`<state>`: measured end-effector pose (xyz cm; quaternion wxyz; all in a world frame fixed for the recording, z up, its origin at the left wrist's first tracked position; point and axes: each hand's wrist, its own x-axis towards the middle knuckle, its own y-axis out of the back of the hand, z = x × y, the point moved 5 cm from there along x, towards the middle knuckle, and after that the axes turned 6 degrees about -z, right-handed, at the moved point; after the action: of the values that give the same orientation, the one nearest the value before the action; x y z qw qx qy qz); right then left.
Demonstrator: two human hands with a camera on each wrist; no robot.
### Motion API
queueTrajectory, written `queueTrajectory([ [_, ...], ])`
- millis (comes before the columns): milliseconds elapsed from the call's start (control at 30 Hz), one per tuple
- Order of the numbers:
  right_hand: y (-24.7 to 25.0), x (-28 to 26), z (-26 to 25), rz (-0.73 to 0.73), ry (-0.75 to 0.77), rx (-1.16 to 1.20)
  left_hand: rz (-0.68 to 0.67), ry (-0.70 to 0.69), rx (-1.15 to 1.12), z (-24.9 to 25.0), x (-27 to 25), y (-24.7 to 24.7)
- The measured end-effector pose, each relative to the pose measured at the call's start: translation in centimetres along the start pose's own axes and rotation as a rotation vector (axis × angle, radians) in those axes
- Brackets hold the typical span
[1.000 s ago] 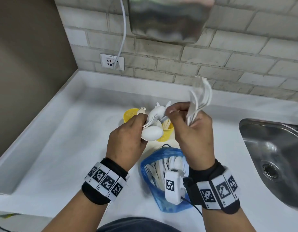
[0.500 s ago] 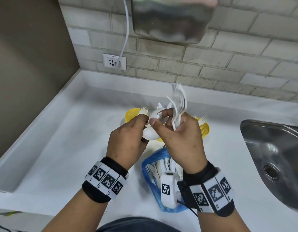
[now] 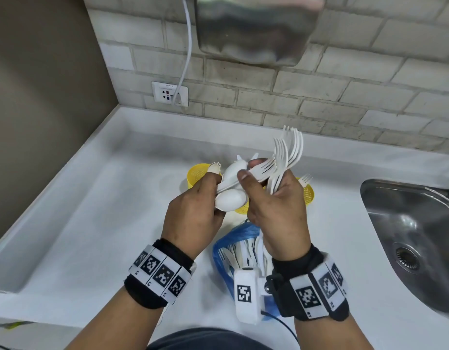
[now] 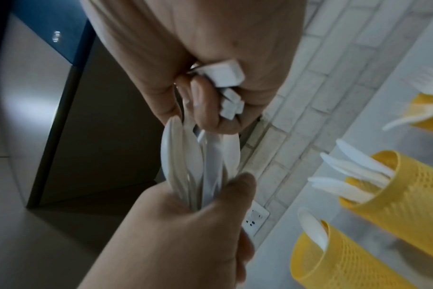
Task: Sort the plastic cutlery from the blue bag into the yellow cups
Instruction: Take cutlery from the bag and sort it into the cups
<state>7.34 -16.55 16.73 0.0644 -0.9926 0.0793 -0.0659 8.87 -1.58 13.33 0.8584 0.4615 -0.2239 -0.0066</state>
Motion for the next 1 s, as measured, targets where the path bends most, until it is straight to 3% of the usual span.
queueTrajectory([
  [167,-0.5,-0.3,0.2,0.0,-0.019,0.067,-0.002,0.004,-0.031,-0.2,0.0,0.0],
  [300,0.4,0.4,-1.0,0.042,-0.019,0.263,-0.016,0.067,-0.121,-0.9,-0.2,0.0],
  [400,1.6,1.3,-0.5,0.056,-0.113,0.537,-0.002,0.171,-0.37,-1.4,-0.2,0.0],
  [500,2.7,1.9,0.4,0.066,-0.193,0.79,-0.072,0.231,-0.716,-1.0,-0.2,0.2],
  [733,3.4,1.7,0.5,0.112,-0.194,0.672,-0.255,0.102,-1.208,0.8,-0.5,0.6],
  [1000,2.8,1.3,1.8,0.077,-0.234,0.573,-0.251,0.058,-1.268,0.7,-0.5,0.8],
])
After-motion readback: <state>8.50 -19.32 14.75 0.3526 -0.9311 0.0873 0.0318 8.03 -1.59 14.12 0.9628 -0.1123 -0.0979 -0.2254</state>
